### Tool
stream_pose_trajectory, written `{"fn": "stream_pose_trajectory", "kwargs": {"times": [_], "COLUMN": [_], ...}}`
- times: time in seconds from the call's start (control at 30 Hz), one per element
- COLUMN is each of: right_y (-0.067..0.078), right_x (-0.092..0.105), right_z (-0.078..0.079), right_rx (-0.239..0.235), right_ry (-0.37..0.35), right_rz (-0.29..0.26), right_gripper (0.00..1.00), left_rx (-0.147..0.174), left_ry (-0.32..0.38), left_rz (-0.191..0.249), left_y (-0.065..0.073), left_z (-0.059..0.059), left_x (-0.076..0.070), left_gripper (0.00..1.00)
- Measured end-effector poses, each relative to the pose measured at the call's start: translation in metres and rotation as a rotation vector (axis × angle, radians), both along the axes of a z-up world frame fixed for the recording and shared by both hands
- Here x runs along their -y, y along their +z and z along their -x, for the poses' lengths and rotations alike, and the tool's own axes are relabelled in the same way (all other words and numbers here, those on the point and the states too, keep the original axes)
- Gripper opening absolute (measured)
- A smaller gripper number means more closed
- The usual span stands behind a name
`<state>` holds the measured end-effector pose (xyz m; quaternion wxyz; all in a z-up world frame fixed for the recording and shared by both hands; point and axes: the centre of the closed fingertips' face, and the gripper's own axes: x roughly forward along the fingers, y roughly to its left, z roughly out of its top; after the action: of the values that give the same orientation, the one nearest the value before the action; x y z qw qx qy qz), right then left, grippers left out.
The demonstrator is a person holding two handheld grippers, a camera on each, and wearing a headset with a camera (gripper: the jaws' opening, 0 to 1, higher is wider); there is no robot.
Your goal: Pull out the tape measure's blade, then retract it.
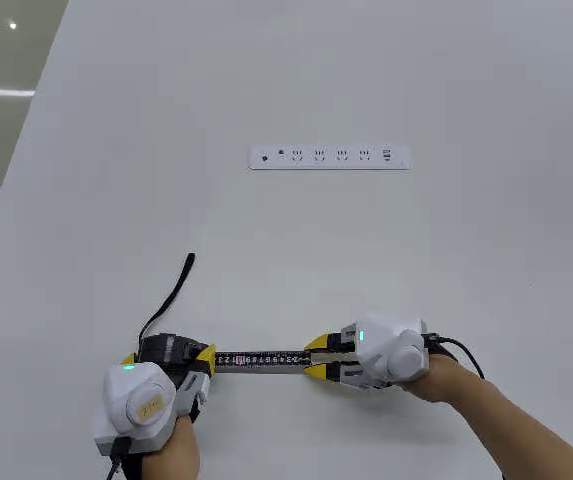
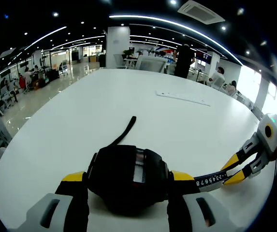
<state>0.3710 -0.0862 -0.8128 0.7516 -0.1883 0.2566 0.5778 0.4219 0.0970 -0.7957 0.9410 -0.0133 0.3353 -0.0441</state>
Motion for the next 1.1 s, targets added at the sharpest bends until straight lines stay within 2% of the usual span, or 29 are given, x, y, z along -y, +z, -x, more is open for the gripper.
{"fn": "stream_pose_trajectory", "kwargs": {"times": [1.1], "right_y": [-0.002], "right_x": [-0.039], "right_z": [-0.008], "right_rx": [0.001], "right_ry": [0.01], "right_rz": [-0.021], "right_gripper": [0.12], "left_rx": [-0.014], "left_ry": [0.008], "left_rz": [0.017], "left_y": [-0.001], "left_z": [-0.001], "left_x": [0.0], "left_gripper": [0.63]}}
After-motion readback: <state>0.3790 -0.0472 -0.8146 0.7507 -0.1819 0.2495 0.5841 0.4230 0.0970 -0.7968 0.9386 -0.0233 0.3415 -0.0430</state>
